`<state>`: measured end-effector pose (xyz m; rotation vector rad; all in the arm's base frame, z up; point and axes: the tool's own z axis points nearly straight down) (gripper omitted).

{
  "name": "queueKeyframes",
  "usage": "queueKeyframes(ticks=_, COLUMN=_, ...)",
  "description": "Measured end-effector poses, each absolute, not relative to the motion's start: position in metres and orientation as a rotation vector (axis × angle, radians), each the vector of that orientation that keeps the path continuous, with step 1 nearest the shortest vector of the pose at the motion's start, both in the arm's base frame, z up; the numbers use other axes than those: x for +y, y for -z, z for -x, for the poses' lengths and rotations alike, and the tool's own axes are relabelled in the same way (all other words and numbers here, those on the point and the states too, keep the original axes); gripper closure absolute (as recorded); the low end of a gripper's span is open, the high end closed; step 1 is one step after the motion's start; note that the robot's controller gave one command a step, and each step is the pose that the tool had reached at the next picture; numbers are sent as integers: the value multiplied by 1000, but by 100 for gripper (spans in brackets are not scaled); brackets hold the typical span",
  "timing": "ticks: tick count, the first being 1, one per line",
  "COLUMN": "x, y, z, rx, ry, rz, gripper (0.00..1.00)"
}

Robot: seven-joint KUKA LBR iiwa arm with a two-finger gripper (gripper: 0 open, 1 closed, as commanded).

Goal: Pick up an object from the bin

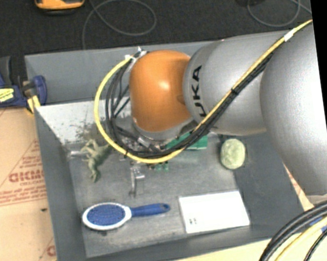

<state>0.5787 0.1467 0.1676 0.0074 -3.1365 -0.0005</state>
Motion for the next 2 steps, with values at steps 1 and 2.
queueKeyframes(ticks=1, x=146, y=-172, z=-581, rx=-3145, ry=2, rz=-2, gripper=0)
queueKeyframes(ticks=2, x=186, y=-99, z=-547, rx=-3147, ry=4, rz=9, gripper=0)
